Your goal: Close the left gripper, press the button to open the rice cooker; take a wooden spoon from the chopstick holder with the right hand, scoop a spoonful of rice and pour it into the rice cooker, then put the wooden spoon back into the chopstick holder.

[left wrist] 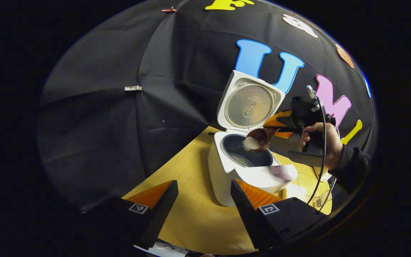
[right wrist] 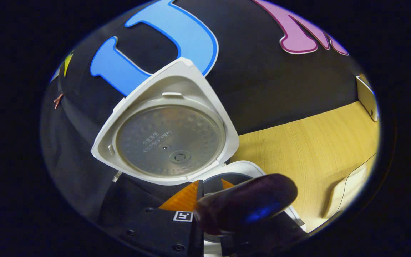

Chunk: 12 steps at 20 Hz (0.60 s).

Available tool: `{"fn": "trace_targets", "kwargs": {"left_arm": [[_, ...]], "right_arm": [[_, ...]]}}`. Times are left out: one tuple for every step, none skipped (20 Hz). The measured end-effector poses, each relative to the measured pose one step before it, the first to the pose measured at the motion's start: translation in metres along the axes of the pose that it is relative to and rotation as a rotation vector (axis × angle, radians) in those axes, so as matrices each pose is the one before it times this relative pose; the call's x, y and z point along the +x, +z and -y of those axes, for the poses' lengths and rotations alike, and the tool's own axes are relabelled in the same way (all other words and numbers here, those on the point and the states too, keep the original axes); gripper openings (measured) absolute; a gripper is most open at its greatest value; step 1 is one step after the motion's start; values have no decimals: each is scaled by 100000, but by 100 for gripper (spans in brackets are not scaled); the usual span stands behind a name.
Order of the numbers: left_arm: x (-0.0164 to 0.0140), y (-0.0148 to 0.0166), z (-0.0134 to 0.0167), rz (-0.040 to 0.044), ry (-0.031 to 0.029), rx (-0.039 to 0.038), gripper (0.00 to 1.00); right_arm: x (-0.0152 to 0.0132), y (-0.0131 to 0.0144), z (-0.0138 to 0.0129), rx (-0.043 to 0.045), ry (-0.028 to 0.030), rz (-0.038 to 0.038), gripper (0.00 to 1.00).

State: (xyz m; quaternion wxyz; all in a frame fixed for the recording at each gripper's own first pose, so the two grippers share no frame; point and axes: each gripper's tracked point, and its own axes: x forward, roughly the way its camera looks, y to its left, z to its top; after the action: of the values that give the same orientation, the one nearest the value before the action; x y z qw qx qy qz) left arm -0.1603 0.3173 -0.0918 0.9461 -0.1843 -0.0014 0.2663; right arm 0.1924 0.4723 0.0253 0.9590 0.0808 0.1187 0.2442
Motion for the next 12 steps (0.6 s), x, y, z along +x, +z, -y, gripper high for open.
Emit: {"fn": "trace_targets", "kwargs": {"left_arm": [[-47,-60,-464,238,895,-381,92],[42,-137,-377,203,754,-693,96],[21,-61,-383,128,618,-1031,96],[46,-163,-346,13,399,-1163,96],[71,-57,-279,-206,366,-1101,96],[100,-250,-107,15,173,-845,96],[-13,-18,-179,188,138,-458,96],[-49,-92,-93,83,116,-38,96],[89,-21,-64,75,4,136,96],[-28,51,-117,16,102,122,96],[-9,-168,-59,-140,54,-104,96],[-88,-119,-53,-124,31,-488,92]], "right_arm": [[56,-413,-170,-2760,-244,415,10],[-37,-241,-268,-3964,-55,823,10],[-103,-258,-154,-4830,79,756,10],[-32,-309,-336,-5049,380,609,10],[-214,-308,-346,-4788,686,482,10],[-232,-267,-225,-4360,195,510,10],[-49,-335,-177,-4439,-65,665,10],[6,-150,-33,-4534,-478,621,10],[67,-91,-145,-4226,56,703,10],[-23,-98,-62,-4781,-262,826,22],[-72,149,-32,-4621,-38,1202,22],[-91,153,-133,-5001,93,1479,23]]}}
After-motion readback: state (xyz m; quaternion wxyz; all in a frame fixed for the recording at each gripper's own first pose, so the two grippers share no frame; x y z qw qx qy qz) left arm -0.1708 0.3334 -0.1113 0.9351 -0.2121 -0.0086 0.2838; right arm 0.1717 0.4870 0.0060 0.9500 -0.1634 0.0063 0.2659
